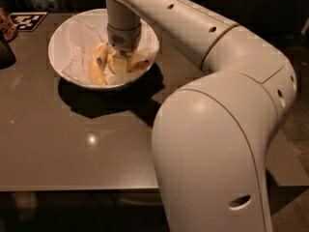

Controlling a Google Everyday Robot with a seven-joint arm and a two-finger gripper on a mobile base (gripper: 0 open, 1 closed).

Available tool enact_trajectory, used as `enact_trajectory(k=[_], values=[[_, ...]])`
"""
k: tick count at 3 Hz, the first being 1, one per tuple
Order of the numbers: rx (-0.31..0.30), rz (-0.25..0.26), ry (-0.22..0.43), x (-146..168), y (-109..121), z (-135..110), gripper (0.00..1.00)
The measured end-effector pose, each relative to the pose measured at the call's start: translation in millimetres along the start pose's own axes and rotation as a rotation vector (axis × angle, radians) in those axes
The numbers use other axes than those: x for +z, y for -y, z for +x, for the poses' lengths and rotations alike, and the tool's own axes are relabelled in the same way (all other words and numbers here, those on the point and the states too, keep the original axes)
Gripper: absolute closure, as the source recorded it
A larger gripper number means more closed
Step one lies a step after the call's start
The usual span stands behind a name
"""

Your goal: Pick banana from white bowl

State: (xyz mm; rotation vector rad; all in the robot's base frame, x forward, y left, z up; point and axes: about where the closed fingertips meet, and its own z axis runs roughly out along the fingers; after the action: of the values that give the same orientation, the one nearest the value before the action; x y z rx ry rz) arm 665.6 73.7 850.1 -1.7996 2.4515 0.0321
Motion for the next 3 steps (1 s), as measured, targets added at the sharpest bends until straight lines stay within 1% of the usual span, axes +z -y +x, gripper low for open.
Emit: enact_trajectory(k=[1,2,3], values=[[0.0,0.0,0.0,0,0,0,1.0],[-0.003,0.004,0.086,-14,-1,1,1.0],[-0.012,-0.004,0.159,-28,-3,1,1.0]])
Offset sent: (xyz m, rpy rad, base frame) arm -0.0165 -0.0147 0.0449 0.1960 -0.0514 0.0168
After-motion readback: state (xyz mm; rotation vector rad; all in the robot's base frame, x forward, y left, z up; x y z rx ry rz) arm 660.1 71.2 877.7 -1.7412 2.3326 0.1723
